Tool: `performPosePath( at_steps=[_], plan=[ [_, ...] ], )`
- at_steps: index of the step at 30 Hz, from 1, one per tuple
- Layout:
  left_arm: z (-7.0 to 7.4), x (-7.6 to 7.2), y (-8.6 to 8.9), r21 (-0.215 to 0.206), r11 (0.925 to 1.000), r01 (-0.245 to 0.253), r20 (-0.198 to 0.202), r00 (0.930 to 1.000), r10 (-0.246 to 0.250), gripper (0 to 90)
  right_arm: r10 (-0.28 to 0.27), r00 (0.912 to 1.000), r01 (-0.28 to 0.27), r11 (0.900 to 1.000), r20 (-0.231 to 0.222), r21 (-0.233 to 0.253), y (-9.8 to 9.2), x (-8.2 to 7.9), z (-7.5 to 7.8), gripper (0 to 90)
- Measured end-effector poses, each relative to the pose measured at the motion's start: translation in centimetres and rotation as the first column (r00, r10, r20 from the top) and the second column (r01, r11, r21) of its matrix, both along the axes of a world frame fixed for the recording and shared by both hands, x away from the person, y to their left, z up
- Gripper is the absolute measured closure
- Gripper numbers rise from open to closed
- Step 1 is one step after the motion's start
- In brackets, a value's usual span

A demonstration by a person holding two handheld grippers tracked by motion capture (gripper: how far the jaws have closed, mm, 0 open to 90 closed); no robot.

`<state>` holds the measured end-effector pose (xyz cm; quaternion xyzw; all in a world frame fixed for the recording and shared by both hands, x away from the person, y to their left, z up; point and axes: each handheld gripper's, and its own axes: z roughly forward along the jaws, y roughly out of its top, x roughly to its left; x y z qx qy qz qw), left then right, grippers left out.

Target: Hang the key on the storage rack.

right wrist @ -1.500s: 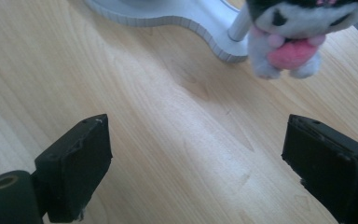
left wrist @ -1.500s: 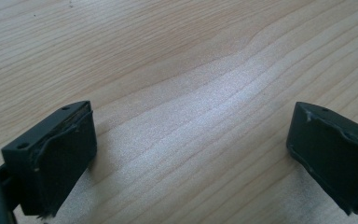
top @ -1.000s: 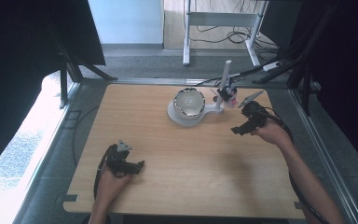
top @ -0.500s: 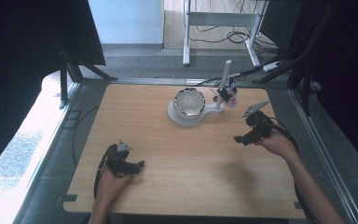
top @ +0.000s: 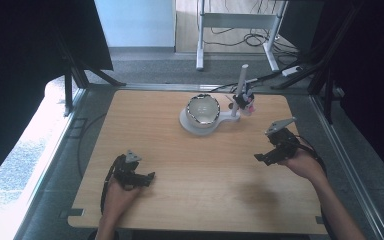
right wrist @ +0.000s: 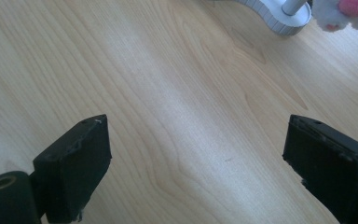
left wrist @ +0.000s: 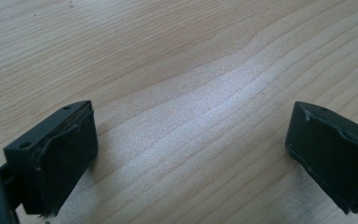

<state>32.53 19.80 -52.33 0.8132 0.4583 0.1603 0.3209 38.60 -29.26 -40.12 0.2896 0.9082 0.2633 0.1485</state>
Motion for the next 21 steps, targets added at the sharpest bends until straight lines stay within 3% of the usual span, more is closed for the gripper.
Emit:
performPosePath(
  at_steps=[10,21],
  plan=[
    [0.0,0.0,0.0,0.003,1.0,0.003,-0.001,1.0,-0.003,2.1,-0.015,0.9996,0.015,0.999,0.024,0.033,-1.0,-2.2,-0.3,7.6],
    [0.0,0.0,0.0,0.003,1.0,0.001,0.0,1.0,-0.001,2.2,-0.043,0.9984,0.04,0.995,0.036,0.086,-1.1,-4.0,-3.1,4.1]
  ],
)
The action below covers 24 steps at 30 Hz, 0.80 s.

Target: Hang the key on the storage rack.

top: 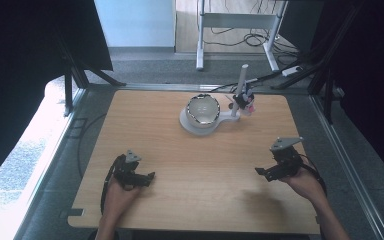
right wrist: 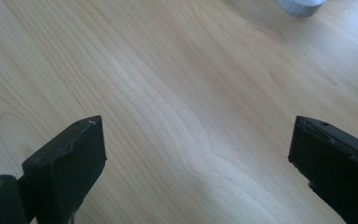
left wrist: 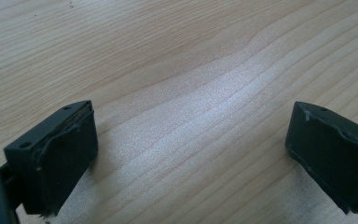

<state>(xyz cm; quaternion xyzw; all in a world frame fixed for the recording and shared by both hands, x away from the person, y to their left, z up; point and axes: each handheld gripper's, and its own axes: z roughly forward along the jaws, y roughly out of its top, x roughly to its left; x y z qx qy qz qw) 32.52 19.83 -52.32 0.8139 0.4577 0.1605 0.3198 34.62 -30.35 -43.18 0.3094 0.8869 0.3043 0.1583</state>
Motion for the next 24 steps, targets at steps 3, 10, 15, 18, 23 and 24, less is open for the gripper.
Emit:
performPosePath(
  at_steps=[3,10,15,18,23,24],
  plan=[
    [0.0,0.0,0.0,0.0,1.0,0.0,0.0,1.0,0.0,2.4,-0.002,1.0,0.002,1.0,0.0,0.008,0.3,-0.5,-1.0,3.8],
    [0.0,0.0,0.0,-0.001,1.0,-0.002,0.001,1.0,0.002,2.5,-0.019,0.9998,0.019,0.999,0.006,0.037,0.7,-1.3,-3.3,3.6],
    [0.0,0.0,0.0,-0.001,1.0,-0.002,0.001,1.0,0.002,2.5,-0.059,0.998,0.058,0.997,0.02,0.049,0.7,-1.9,-5.3,3.7],
    [0.0,0.0,0.0,-0.001,1.0,-0.002,0.001,1.0,0.002,2.5,-0.087,0.9962,0.086,0.993,0.007,0.077,0.9,-2.3,-6.8,3.6],
    [0.0,-0.1,0.0,-0.001,1.0,-0.005,0.001,1.0,0.005,2.5,-0.101,0.9949,0.101,0.992,-0.005,0.077,1.5,-2.9,-8.4,2.1],
    [0.0,-0.1,0.0,-0.001,1.0,-0.005,0.001,1.0,0.005,2.5,-0.106,0.9943,0.107,0.99,-0.009,0.097,1.5,-2.9,-8.6,2.0]
  ],
)
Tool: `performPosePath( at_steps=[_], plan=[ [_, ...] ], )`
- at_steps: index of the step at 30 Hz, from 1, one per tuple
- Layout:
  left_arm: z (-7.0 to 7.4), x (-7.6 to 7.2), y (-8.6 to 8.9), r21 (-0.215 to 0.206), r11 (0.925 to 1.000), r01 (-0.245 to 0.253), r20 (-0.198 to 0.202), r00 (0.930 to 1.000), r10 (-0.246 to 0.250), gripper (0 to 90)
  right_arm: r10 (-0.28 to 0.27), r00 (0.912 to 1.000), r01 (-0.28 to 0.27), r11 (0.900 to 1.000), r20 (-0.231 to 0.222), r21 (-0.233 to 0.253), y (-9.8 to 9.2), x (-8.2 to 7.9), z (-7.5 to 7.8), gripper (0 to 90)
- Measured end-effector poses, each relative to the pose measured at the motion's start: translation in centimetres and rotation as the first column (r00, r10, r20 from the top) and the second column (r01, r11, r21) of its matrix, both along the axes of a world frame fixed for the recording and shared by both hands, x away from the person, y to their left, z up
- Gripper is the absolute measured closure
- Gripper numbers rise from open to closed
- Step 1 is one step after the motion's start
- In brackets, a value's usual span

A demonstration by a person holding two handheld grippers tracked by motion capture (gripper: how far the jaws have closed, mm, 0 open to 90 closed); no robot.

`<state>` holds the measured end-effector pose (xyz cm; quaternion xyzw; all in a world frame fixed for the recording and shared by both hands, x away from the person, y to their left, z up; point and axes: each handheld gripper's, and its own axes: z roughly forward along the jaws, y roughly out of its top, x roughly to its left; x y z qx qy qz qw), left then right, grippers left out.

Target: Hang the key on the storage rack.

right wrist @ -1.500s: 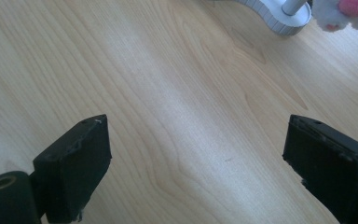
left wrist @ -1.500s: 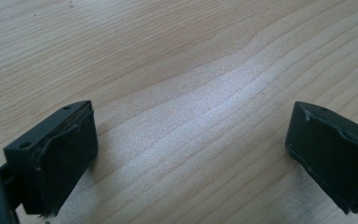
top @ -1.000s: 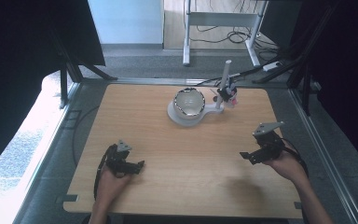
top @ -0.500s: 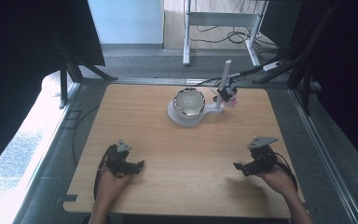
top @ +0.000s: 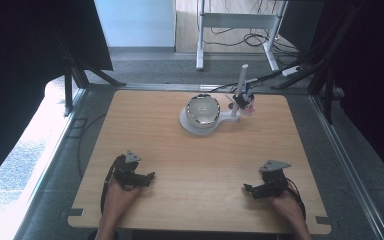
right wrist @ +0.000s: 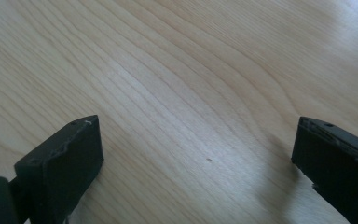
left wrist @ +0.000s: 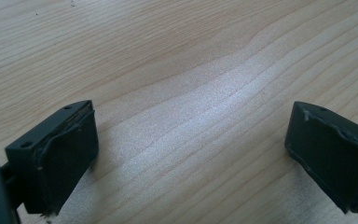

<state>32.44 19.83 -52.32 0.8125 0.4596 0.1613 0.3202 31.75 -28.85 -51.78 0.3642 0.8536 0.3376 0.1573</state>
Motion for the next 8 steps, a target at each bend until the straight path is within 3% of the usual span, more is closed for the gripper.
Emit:
performPosePath(
  at_steps=[2,8],
  plan=[
    [0.0,-0.01,0.0,0.0,1.0,0.0,0.0,1.0,0.0,2.5,-0.007,0.9999,0.008,0.999,-0.009,0.031,-0.02,0.01,-0.26,1.8],
    [-0.01,-0.01,0.0,-0.001,1.0,-0.001,0.0,1.0,0.001,2.4,-0.012,0.9999,0.012,0.999,-0.003,0.032,-0.01,-0.29,-0.26,2.9]
  ],
)
